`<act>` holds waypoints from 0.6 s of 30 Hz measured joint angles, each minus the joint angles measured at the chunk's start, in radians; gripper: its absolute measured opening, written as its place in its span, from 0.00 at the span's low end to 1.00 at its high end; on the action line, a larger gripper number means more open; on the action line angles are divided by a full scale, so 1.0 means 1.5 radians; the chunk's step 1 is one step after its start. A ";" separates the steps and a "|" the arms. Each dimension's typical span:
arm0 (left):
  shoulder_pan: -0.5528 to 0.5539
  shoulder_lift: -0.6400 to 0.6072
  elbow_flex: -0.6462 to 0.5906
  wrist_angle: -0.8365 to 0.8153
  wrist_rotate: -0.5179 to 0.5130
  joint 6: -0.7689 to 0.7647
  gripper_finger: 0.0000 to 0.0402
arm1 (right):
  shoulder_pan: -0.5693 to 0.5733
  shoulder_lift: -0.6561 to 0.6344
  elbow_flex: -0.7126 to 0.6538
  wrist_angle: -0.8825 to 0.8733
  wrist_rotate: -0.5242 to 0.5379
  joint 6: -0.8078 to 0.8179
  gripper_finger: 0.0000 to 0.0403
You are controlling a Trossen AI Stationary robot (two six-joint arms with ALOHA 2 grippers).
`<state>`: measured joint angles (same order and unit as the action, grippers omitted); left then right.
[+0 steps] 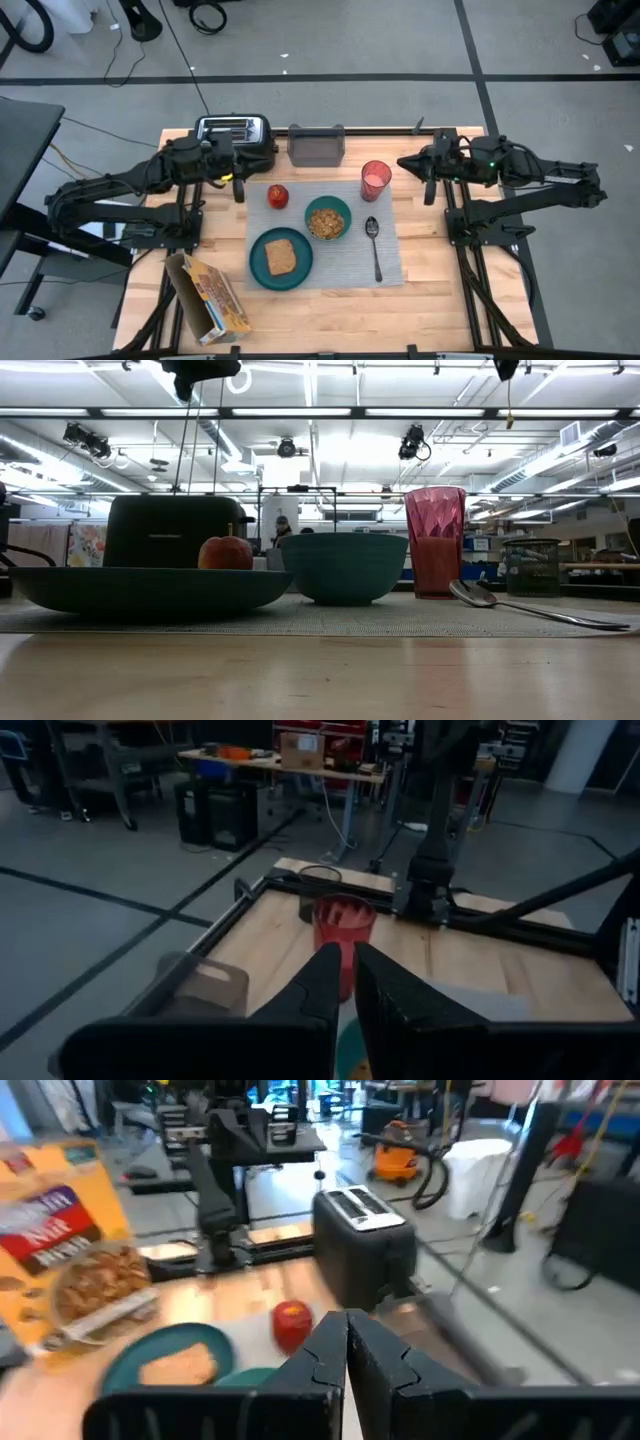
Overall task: Arrange a breakfast setting
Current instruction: Return to Home Position
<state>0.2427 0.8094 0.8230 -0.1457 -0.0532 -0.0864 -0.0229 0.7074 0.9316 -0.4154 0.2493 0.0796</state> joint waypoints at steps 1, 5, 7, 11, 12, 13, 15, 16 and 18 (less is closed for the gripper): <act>0.002 0.001 0.000 0.001 0.000 0.005 0.10 | 0.000 0.002 -0.001 0.005 0.010 -0.017 0.05; 0.014 -0.001 0.000 0.013 0.000 0.015 0.10 | 0.000 -0.011 -0.038 0.077 0.013 -0.070 0.05; 0.017 -0.012 0.000 0.002 0.000 0.031 0.10 | -0.002 -0.028 -0.066 0.105 0.013 -0.076 0.05; 0.025 -0.054 -0.001 -0.028 0.002 0.069 0.10 | -0.016 -0.079 -0.134 0.134 -0.002 -0.084 0.05; 0.027 -0.068 -0.006 -0.028 0.002 0.079 0.10 | -0.020 -0.094 -0.150 0.141 -0.008 -0.085 0.05; 0.028 -0.084 -0.015 -0.030 0.003 0.083 0.10 | -0.025 -0.111 -0.167 0.149 -0.013 -0.086 0.05; 0.028 -0.121 -0.040 -0.026 0.004 0.084 0.10 | -0.034 -0.146 -0.199 0.160 -0.026 -0.086 0.05; 0.028 -0.140 -0.056 -0.024 0.005 0.083 0.10 | -0.039 -0.163 -0.216 0.169 -0.028 -0.086 0.05; 0.028 -0.178 -0.092 -0.025 0.006 0.081 0.10 | -0.047 -0.198 -0.249 0.189 -0.032 -0.086 0.05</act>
<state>0.2846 0.5430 0.6845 -0.1839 -0.0444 0.0346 -0.0929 0.4110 0.5587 -0.1319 0.2019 -0.0490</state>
